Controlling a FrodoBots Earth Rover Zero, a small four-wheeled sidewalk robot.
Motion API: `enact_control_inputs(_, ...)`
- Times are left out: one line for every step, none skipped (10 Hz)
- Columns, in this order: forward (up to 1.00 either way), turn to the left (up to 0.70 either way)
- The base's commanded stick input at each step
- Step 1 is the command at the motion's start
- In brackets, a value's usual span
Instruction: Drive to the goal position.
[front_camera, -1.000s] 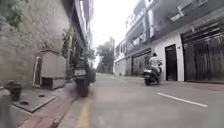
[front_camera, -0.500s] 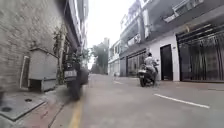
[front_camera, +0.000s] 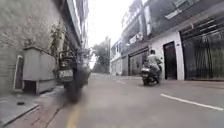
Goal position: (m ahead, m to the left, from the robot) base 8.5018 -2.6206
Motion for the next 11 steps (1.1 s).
enact_control_inputs(0.43, 0.0)
enact_control_inputs(0.35, 0.0)
enact_control_inputs(0.0, 0.0)
enact_control_inputs(0.0, 0.0)
enact_control_inputs(0.0, 0.0)
enact_control_inputs(0.0, 0.0)
enact_control_inputs(0.0, 0.0)
enact_control_inputs(0.0, 0.0)
enact_control_inputs(0.0, 0.0)
enact_control_inputs(0.0, 0.0)
enact_control_inputs(0.0, 0.0)
